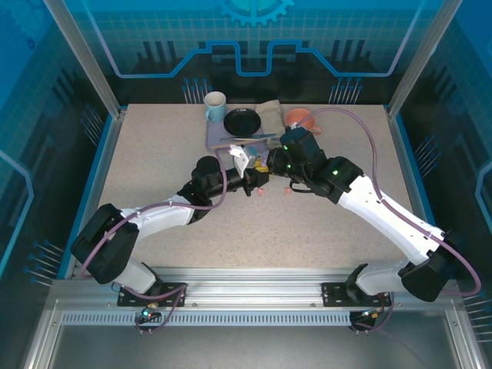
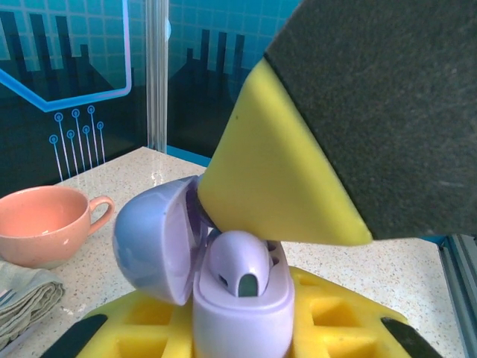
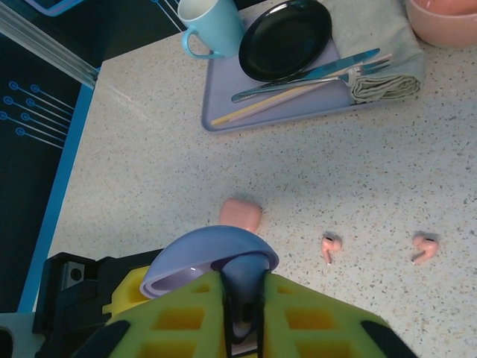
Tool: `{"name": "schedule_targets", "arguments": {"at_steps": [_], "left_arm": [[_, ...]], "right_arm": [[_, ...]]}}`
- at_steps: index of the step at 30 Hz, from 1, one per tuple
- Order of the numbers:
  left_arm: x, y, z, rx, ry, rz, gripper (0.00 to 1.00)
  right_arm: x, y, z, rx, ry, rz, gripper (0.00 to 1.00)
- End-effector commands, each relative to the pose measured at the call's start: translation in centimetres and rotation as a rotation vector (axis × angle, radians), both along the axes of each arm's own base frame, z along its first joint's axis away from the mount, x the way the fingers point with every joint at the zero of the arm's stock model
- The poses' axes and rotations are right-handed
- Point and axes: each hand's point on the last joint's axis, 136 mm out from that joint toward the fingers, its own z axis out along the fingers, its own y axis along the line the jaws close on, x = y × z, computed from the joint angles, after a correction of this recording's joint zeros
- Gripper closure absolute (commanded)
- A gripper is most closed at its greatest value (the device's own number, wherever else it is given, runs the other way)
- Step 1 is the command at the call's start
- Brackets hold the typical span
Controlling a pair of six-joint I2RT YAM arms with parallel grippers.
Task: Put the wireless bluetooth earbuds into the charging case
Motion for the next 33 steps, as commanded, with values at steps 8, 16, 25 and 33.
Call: {"name": "schedule_targets", "arguments": {"at_steps": [8,16,25,33], "left_arm": [[-0.6,-0.4,3.3,-0.062,-0.104,-0.023,1.0],[-0.6,-0.2,3.3,-0.067,-0.107,-0.018,1.0],[-1.0,0.0,3.8,-0.066,-0.122,-0.02,1.0],[-1.7,0.4,4.1,-0.066,-0.131,-0.027,1.0]], "right_arm": [[-0.7,1.5,2.3,0.002,-0.02,0.081,0.66],[-0.5,1.7,3.2,0.041,-0.023,0.081,0.65],[-1.0,-1.2,4.5,0.061,-0.058,0.0,0.65],[-1.1,-3.2,4.2,-0.011,-0.04,-0.039,0.63]]}}
